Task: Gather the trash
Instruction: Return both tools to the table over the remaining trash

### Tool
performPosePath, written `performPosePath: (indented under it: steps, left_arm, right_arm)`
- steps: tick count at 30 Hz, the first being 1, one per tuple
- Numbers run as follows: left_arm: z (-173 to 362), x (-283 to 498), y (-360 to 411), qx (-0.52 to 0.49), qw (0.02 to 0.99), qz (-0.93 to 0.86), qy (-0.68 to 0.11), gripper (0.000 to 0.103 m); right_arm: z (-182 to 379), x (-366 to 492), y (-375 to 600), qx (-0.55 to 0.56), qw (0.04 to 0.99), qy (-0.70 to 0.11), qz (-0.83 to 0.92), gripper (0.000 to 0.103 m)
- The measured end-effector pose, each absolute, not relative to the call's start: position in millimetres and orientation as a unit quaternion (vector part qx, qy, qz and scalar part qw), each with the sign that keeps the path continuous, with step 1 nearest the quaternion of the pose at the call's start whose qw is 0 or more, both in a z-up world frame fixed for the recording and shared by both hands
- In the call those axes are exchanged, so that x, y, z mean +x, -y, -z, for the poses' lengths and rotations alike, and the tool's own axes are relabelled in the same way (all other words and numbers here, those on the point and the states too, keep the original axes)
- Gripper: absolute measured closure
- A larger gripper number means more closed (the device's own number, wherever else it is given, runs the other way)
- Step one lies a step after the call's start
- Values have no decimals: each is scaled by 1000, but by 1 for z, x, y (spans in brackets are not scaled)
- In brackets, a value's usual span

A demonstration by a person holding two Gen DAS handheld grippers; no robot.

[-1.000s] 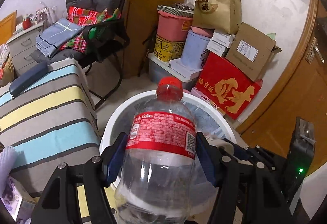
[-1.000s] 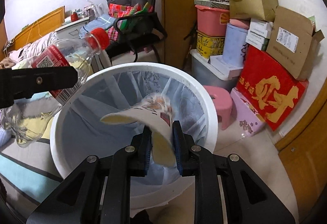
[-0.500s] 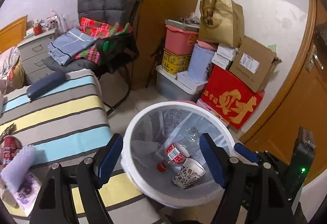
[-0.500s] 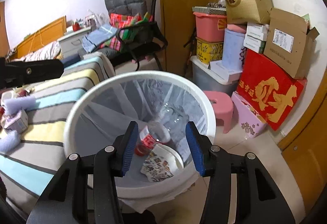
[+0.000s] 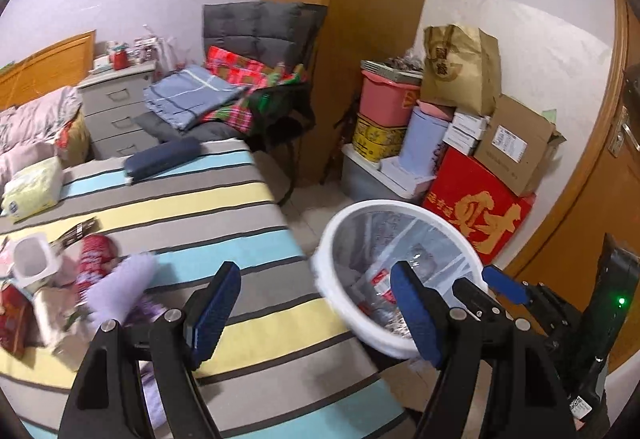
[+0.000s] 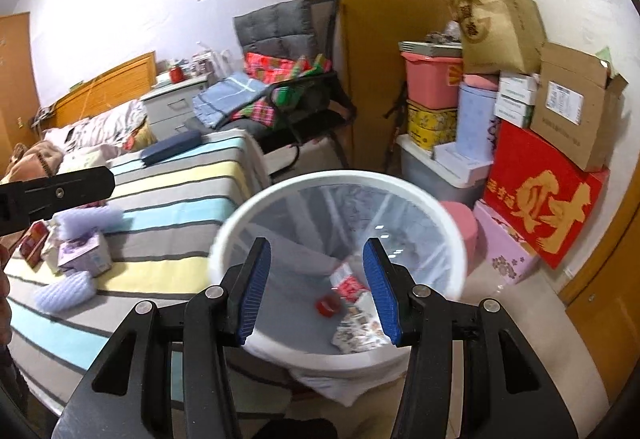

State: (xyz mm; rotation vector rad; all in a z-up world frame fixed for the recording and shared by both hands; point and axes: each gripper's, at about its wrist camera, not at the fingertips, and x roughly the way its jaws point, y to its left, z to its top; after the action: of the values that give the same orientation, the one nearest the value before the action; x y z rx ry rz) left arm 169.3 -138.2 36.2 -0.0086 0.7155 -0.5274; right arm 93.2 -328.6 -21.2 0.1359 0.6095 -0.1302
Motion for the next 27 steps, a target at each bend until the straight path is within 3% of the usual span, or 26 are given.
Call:
performPosePath:
  steps: [27]
  left_arm:
    - [-16, 154, -113, -62, 939, 49, -335, 26]
  right_arm:
    - [44, 114, 171, 51, 923, -355, -137, 53]
